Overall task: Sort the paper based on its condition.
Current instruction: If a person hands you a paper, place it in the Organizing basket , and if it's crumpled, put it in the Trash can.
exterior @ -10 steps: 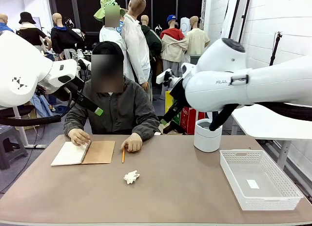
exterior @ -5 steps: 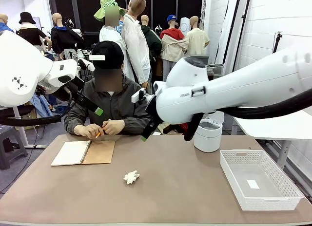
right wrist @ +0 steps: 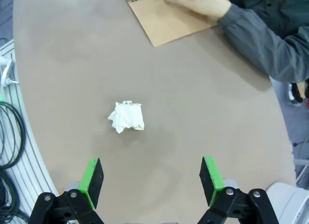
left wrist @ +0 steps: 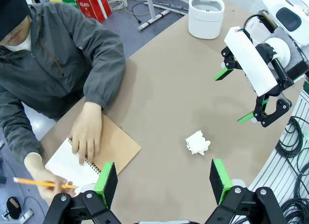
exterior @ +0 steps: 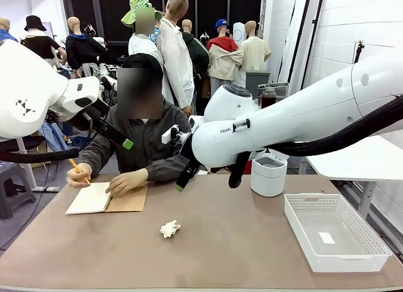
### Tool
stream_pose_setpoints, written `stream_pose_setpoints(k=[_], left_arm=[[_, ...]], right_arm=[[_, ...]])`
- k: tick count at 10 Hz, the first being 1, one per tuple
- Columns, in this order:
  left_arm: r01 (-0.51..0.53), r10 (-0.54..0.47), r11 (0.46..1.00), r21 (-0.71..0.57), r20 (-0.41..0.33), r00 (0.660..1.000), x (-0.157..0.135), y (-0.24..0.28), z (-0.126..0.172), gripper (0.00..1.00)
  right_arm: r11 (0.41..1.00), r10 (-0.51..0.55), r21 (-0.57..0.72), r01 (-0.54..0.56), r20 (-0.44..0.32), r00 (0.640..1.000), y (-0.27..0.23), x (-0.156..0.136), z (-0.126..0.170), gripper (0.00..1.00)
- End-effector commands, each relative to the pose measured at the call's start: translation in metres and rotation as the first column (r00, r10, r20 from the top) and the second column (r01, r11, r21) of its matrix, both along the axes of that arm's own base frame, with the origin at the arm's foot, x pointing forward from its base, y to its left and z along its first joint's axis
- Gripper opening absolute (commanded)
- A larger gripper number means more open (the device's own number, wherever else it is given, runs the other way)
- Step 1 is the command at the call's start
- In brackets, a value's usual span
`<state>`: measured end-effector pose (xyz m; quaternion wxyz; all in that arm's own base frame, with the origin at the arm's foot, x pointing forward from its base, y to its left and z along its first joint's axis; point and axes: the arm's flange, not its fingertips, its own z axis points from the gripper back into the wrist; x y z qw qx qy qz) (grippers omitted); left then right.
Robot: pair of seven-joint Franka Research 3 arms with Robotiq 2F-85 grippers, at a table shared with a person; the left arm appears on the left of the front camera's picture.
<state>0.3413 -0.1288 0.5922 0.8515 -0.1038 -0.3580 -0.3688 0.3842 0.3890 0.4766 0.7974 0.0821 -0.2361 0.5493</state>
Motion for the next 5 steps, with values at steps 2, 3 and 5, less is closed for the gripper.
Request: stream_pose_setpoints(k=[2, 3, 5], left_arm=[[0.001, -0.001, 1.0, -0.004, -0.005, 1.0, 0.0011, 0.0016, 0.0014, 1.0], [0.001, -0.001, 1.0, -0.004, -0.005, 1.0, 0.0011, 0.0016, 0.0014, 1.0], [0.001, -0.001, 1.0, -0.004, -0.005, 1.0, 0.0011, 0.0016, 0.0014, 1.0]], right_arm=[[1.0, -0.001, 0.004, 0.001, 0.001, 1.0, -0.0005, -0.0014, 0.0019, 1.0], [1.0, -0.001, 0.004, 0.001, 0.001, 1.0, -0.0005, -0.0014, 0.0019, 1.0], [1.0, 0.002, -0.001, -0.002, 0.001, 1.0, 0.0009, -0.001, 0.0003, 1.0]])
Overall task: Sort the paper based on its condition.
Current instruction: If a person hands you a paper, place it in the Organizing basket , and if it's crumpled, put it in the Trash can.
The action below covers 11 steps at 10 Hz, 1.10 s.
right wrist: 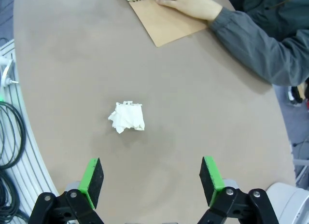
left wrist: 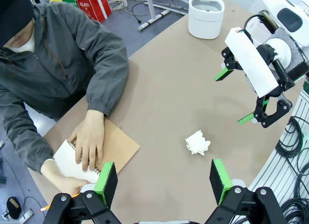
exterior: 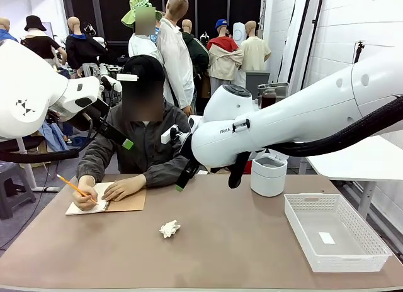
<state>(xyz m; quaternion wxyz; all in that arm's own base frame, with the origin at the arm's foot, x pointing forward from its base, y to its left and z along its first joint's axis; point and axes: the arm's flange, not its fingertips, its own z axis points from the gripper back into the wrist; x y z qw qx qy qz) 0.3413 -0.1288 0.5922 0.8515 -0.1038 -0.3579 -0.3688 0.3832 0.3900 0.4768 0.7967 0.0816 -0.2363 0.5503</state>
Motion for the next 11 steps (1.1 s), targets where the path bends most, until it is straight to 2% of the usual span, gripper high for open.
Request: stream_pose_setpoints(k=[1, 6, 11], left_arm=[[0.001, -0.001, 1.0, -0.004, -0.005, 1.0, 0.001, 0.002, 0.001, 1.0], [0.001, -0.001, 1.0, -0.004, -0.005, 1.0, 0.001, 0.002, 0.001, 1.0], [0.001, -0.001, 1.0, -0.004, -0.005, 1.0, 0.001, 0.002, 0.001, 1.0]], right_arm=[[0.999, 0.029, -0.013, -0.029, -0.019, 0.999, 0.008, 0.003, -0.01, 1.0], [0.989, 0.11, -0.08, -0.122, -0.145, 0.983, 0.047, 0.005, -0.065, 1.0], [0.972, 0.156, -0.138, -0.188, -0.213, 0.965, 0.071, 0.007, -0.105, 1.0]])
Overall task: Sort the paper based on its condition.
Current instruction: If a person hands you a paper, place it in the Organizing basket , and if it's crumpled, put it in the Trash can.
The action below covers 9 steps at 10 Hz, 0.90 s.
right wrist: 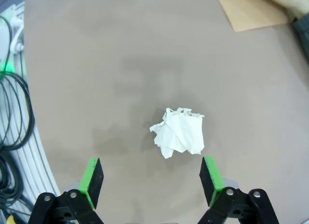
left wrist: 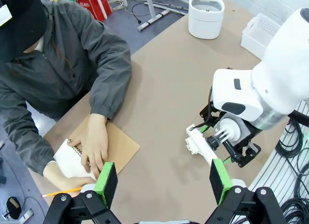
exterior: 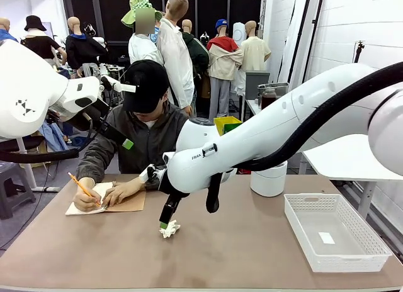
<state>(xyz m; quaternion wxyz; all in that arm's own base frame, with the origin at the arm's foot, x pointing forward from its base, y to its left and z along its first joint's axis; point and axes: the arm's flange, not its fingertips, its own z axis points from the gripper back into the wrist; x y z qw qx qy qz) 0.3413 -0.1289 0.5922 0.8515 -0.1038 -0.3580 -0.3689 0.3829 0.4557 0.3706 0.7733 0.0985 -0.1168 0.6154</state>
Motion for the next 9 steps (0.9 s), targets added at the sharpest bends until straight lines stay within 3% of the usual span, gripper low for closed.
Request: stream_pose_setpoints(k=[1, 9], left_arm=[[0.001, -0.001, 1.0, -0.004, -0.005, 1.0, 0.001, 0.002, 0.001, 1.0], [0.001, -0.001, 1.0, -0.004, -0.005, 1.0, 0.001, 0.002, 0.001, 1.0]], right_arm=[[0.999, 0.026, -0.045, -0.027, -0.014, 1.0, 0.006, 0.011, -0.004, 1.0], [0.992, 0.085, -0.091, -0.088, -0.04, 0.996, 0.013, 0.049, -0.033, 1.0]])
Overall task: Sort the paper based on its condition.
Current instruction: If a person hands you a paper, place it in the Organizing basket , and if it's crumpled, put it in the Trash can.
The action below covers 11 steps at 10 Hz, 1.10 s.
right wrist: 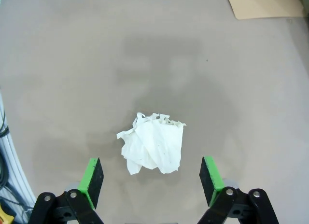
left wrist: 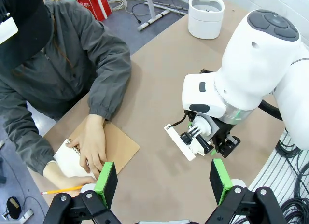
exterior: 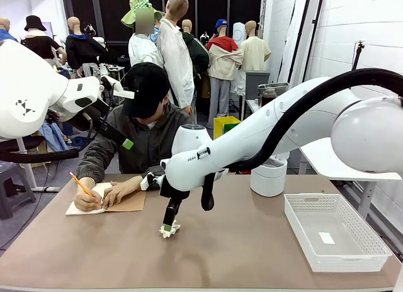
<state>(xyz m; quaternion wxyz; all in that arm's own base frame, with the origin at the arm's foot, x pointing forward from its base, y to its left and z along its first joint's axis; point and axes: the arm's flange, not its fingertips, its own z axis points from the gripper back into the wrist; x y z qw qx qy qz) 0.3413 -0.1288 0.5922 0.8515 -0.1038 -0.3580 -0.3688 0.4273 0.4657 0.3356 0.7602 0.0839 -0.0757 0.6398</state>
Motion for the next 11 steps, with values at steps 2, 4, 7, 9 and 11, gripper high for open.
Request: stream_pose_setpoints(k=[2, 4, 7, 9, 11], left_arm=[[0.001, -0.001, 1.0, -0.004, -0.005, 1.0, 0.001, 0.002, 0.001, 1.0], [0.001, -0.001, 1.0, -0.004, -0.005, 1.0, 0.001, 0.002, 0.001, 1.0], [0.001, -0.001, 1.0, -0.004, -0.005, 1.0, 0.001, 0.002, 0.001, 1.0], [0.001, -0.001, 1.0, -0.004, -0.005, 1.0, 0.001, 0.002, 0.001, 1.0], [0.001, -0.001, 1.0, -0.004, -0.005, 1.0, 0.001, 0.002, 0.001, 1.0]], right_arm=[[0.999, 0.031, -0.025, -0.031, 0.004, 1.0, 0.004, 0.009, -0.004, 1.0], [0.999, 0.04, -0.036, -0.04, 0.007, 0.999, 0.007, 0.013, -0.01, 1.0], [0.998, 0.04, -0.045, -0.041, -0.01, 0.999, 0.009, 0.023, -0.018, 1.0], [0.998, 0.04, -0.046, -0.041, -0.015, 0.999, 0.012, 0.027, -0.022, 1.0], [0.997, 0.041, -0.06, -0.044, -0.04, 0.998, 0.016, 0.03, -0.031, 1.0]])
